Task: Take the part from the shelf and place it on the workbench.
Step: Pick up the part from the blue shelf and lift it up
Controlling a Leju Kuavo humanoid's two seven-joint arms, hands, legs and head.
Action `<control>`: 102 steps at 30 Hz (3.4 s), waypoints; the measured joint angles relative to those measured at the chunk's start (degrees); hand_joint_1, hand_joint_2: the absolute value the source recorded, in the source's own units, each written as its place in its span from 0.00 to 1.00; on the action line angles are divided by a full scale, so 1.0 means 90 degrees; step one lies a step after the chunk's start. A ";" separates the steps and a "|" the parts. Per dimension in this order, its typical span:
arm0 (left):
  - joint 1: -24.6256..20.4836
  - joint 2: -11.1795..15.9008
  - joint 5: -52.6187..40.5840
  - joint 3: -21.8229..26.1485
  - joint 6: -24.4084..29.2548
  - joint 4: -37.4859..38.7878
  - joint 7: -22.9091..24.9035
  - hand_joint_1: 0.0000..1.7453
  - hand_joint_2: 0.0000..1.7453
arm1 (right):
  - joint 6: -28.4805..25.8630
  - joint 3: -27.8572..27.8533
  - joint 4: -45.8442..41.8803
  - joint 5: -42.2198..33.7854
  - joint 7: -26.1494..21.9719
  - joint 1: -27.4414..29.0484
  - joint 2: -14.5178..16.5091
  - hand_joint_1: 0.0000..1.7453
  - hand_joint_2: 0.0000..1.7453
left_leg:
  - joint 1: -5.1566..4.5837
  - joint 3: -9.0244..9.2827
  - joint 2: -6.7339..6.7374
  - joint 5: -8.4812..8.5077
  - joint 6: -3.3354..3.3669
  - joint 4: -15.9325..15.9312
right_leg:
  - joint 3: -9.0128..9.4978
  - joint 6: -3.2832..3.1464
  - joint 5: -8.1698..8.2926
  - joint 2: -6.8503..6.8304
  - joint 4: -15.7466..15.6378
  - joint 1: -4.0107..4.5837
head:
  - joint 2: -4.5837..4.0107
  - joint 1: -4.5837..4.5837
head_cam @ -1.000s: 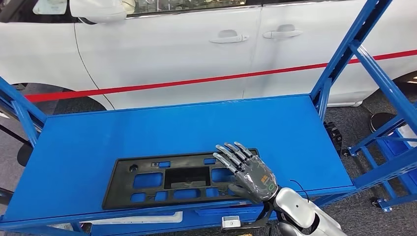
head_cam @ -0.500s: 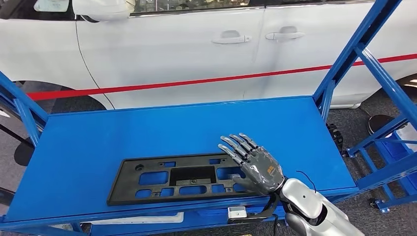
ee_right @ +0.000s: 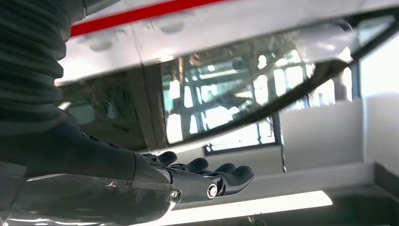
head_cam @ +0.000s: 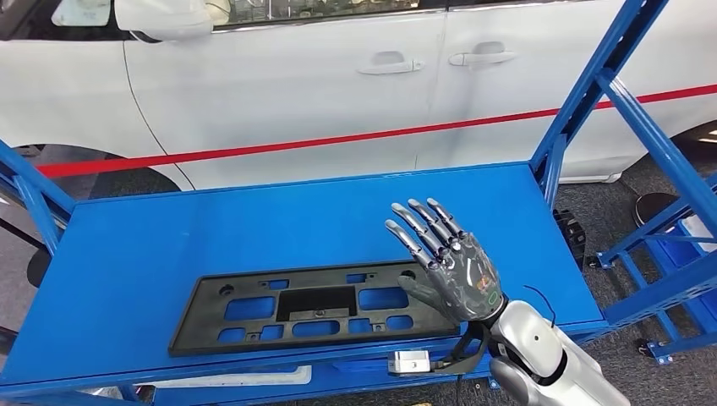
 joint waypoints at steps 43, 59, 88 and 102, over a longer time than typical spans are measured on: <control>0.0052 0.0064 0.0275 0.0035 -0.0122 0.0000 0.0108 0.00 0.00 | 0.0060 0.0159 0.0104 -0.0331 -0.0200 -0.0402 0.0387 0.00 0.25 | -0.0028 0.0254 0.0000 -0.0094 0.0074 -0.0110 | -0.0145 0.0034 0.0176 -0.0053 0.0040 0.0038 | 0.0000 0.0008; 0.0143 0.0032 0.0231 0.0038 -0.0145 0.0000 0.0053 0.00 0.00 | 0.0165 0.0208 0.0189 -0.0167 -0.0162 -0.0347 0.0443 0.00 0.00 | -0.0031 -0.0279 0.0023 0.0400 0.0086 -0.0046 | 0.0395 0.0061 -0.0338 -0.0022 0.0014 0.0038 | 0.0000 0.0019; 0.0165 -0.0021 0.0095 0.0037 -0.0134 0.0000 0.0012 0.00 0.00 | 0.1125 0.1100 0.0678 -0.0745 -0.0665 -0.0150 0.0635 0.00 1.00 | 0.0000 0.0085 0.0023 0.0061 0.0094 -0.0080 | 0.0054 0.0147 -0.0118 -0.0027 0.0104 -0.0032 | 0.0000 0.0013; 0.0168 -0.0023 0.0084 0.0035 -0.0134 0.0000 0.0029 0.00 0.00 | 0.1245 0.1421 0.0988 -0.0858 -0.0726 -0.0292 0.0881 0.00 1.00 | 0.0002 -0.0016 0.0024 -0.0019 0.0044 0.0206 | 0.0000 -0.0083 -0.0035 -0.0021 0.0073 0.0067 | 0.0000 0.0008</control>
